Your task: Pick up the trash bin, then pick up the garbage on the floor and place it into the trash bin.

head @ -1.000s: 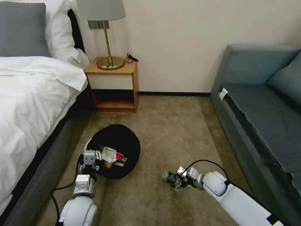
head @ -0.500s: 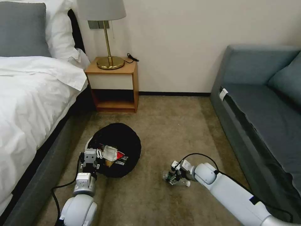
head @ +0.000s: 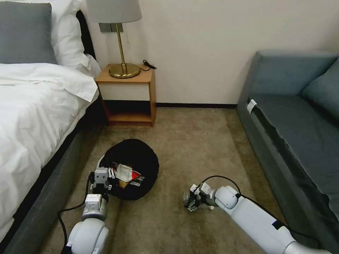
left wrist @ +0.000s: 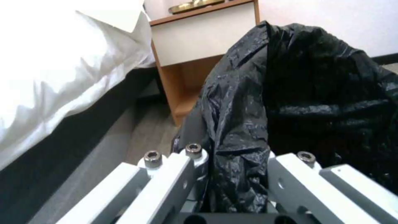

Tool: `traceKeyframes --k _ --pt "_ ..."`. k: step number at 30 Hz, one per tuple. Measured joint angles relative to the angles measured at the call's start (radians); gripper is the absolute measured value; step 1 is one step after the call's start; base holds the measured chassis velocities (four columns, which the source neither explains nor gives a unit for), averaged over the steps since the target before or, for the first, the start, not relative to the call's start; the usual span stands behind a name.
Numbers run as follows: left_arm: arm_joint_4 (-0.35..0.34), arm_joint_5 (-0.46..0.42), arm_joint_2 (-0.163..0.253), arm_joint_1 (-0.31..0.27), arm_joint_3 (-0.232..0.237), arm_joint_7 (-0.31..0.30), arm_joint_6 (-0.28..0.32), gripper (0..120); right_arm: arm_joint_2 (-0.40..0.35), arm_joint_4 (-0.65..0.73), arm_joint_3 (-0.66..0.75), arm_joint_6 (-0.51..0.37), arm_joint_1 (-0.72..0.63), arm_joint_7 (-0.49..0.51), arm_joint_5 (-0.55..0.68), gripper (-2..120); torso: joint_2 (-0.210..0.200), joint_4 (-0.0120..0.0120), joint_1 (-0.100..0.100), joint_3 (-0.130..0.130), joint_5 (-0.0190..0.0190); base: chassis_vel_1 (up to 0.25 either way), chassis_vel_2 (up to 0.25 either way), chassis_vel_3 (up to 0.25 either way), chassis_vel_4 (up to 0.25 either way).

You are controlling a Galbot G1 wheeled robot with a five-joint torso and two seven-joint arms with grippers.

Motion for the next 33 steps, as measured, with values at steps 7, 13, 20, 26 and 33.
traceKeyframes --k 7,13,20,26,33 --pt "-0.001 0.000 -0.003 0.013 -0.004 0.000 -0.015 4 0.000 0.003 0.017 0.007 -0.022 -0.001 -0.006 67 0.000 0.0000 0.000 0.000 0.0000 0.000 0.000 0.000 0.000" --pt "-0.004 0.000 -0.007 0.024 -0.005 0.001 -0.020 4 -0.008 0.015 0.029 0.014 -0.031 0.001 -0.009 47 0.000 0.0000 0.000 0.000 0.0000 0.000 0.000 0.000 0.000" --pt "-0.010 0.001 -0.008 0.035 -0.008 0.001 -0.026 4 -0.016 0.051 0.062 0.017 -0.050 0.003 -0.010 31 0.000 0.0000 0.000 0.000 0.0001 0.000 0.000 0.000 0.000" --pt "-0.012 0.002 -0.008 0.043 -0.011 0.001 -0.034 4 0.006 0.113 0.143 0.023 -0.075 0.006 0.000 30 0.000 0.0000 0.000 0.000 0.0000 0.000 0.000 0.000 0.000" --pt "-0.019 0.007 -0.011 0.045 -0.006 -0.001 -0.035 4 0.050 0.174 0.249 0.048 -0.094 0.008 0.060 30 0.000 0.0000 0.000 0.000 -0.0001 0.000 0.000 0.000 0.000"
